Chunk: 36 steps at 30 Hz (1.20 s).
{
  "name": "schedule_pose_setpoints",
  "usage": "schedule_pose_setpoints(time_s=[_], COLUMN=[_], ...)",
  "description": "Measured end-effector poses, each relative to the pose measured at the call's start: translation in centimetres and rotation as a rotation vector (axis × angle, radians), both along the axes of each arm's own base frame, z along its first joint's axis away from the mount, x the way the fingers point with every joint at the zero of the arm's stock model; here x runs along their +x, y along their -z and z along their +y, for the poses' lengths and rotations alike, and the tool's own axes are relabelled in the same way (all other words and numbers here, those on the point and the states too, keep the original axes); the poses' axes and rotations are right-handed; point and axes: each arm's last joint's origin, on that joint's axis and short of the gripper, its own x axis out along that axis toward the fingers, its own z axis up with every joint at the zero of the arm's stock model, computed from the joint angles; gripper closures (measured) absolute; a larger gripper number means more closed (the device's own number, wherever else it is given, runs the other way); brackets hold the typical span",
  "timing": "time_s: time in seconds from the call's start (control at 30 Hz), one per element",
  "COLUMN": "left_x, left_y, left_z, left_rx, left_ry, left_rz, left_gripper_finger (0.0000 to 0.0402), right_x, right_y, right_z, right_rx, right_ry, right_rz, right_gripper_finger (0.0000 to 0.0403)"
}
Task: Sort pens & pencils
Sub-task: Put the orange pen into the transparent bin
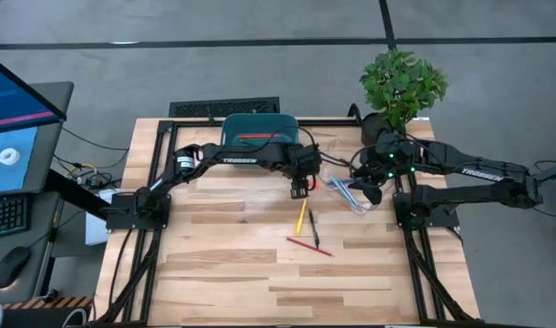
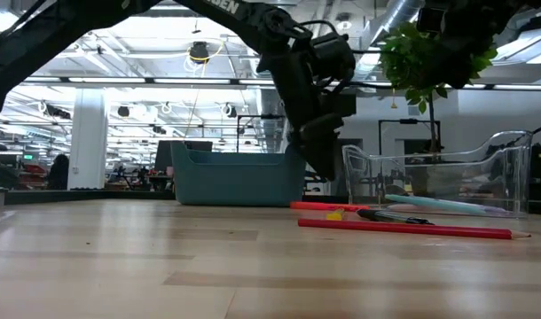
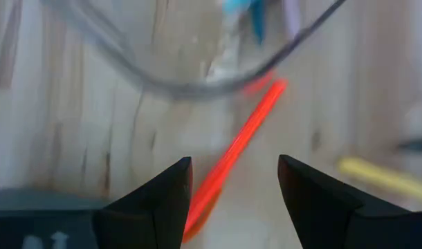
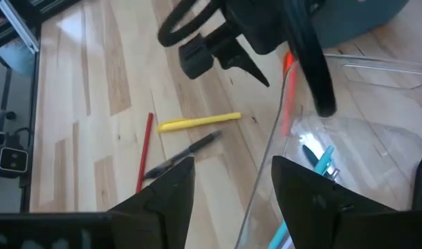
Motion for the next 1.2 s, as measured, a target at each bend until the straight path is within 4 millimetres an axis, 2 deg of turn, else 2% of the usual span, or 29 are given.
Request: schedule_pose_setpoints(time_s=[0.2,0.37,0.5,0.63,0.77,0.9,1.2], left_x=[0.7,1.2,1.1,1.0,0.8,1.0,1.6], left_y=[2.1,3.5,3.8,4.0,4.0,2.9,-3.2], left_z=[0.3,0.0,-0.3,-0.9,-2.6,-3.7,-4.4], left_rx=[0.091,0.170,0.210,0.175,0.149,0.130,0.073], left_ry=[0.013,0.004,-0.009,0.020,0.064,0.052,-0.048], left_rz=[0.030,0.053,0.083,0.104,0.155,0.153,0.070], left_gripper_finger=[0.0209,0.0279,0.0332,0.0367,0.0390,0.0400,0.0401], right_x=[0.0,0.0,0.0,0.0,0.1,0.1,0.2], right_y=[0.0,0.0,0.0,0.0,-0.1,-0.1,-0.2], right_z=[0.0,0.0,0.0,0.0,0.0,0.0,0.1], right_rx=[0.003,0.013,0.019,0.020,0.018,0.016,0.014], right_ry=[0.003,0.012,0.016,0.016,0.015,0.015,0.005], right_rz=[-0.001,0.001,0.000,-0.002,-0.008,-0.018,-0.022], right_gripper_finger=[0.0189,0.0195,0.0205,0.0215,0.0225,0.0232,0.0244])
